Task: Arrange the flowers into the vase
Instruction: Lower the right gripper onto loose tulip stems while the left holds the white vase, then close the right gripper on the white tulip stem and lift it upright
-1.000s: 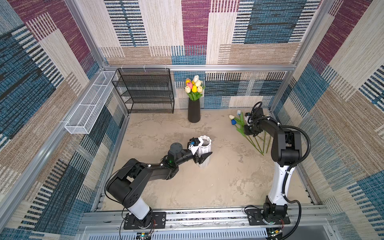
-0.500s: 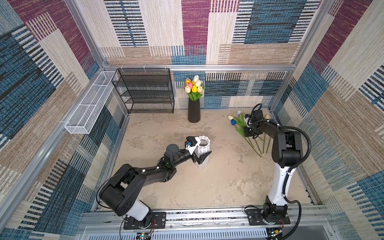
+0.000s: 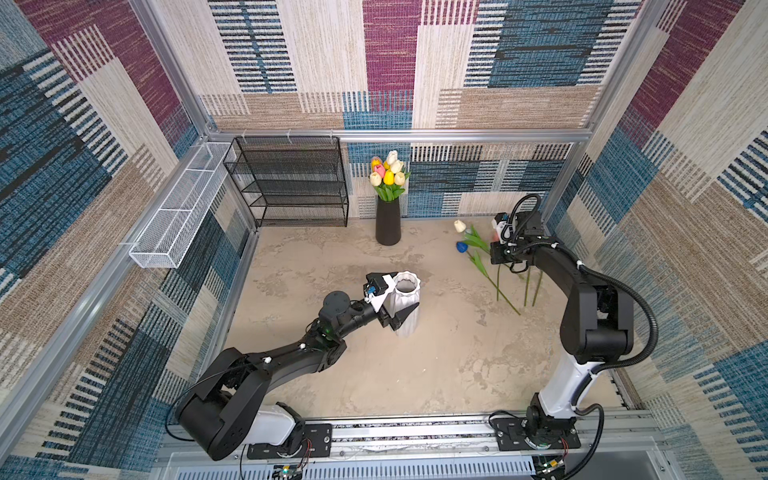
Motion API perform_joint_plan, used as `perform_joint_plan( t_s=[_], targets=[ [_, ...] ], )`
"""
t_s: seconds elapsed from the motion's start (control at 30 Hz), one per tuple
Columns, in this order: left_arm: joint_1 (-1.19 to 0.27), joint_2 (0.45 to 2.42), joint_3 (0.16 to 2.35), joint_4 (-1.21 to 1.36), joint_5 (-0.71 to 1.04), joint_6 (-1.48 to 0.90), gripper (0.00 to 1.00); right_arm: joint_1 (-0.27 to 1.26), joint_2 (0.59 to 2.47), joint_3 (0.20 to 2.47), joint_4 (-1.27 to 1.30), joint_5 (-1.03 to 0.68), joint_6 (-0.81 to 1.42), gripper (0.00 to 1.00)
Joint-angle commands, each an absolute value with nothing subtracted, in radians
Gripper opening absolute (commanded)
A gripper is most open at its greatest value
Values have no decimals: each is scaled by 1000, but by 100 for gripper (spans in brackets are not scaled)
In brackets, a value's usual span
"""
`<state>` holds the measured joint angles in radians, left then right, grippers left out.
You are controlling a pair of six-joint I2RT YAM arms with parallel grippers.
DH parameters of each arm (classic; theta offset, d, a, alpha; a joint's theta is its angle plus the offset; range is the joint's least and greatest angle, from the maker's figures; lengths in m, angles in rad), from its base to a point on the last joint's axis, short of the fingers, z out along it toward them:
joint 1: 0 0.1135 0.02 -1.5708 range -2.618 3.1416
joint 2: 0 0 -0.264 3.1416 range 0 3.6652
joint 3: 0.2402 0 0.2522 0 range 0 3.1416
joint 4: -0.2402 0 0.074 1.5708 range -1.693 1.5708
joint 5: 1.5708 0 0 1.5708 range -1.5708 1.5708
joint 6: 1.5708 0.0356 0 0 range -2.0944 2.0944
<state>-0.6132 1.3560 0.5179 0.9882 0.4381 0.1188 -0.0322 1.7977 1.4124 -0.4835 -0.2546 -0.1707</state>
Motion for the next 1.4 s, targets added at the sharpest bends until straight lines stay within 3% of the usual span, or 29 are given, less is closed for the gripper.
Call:
perform_joint_plan(
  t_s=[0.0, 0.27, 0.33, 0.4, 0.53, 0.67, 0.73, 1.2, 1.37],
  targets=[
    [-613, 1322, 517, 967, 432, 132, 100, -31, 1744, 1411, -436, -356, -129, 0],
    [-613, 1278, 500, 940, 425, 132, 100, -31, 1627, 1373, -397, -449, -76, 0],
    [-614, 1282, 502, 927, 421, 136, 100, -29, 1633, 1362, -385, -443, -55, 10],
    [-614, 1288, 499, 926, 420, 135, 100, -23, 1677, 1370, -418, -374, -38, 13],
    [-614, 1305, 488, 933, 413, 131, 100, 0, 1779, 1365, -432, -145, -53, 27],
    [-614, 1325, 493, 934, 420, 128, 100, 6, 1877, 1439, -428, -83, -82, 43],
    [-614, 1325, 501, 908, 415, 133, 100, 8, 1925, 1476, -427, -2, -177, 44],
    [-614, 1322, 511, 867, 409, 158, 100, -45, 2143, 1691, -624, -222, -610, 56],
    [-613, 1318, 511, 855, 407, 161, 100, -47, 2161, 1663, -548, -126, -648, 56]
  ],
)
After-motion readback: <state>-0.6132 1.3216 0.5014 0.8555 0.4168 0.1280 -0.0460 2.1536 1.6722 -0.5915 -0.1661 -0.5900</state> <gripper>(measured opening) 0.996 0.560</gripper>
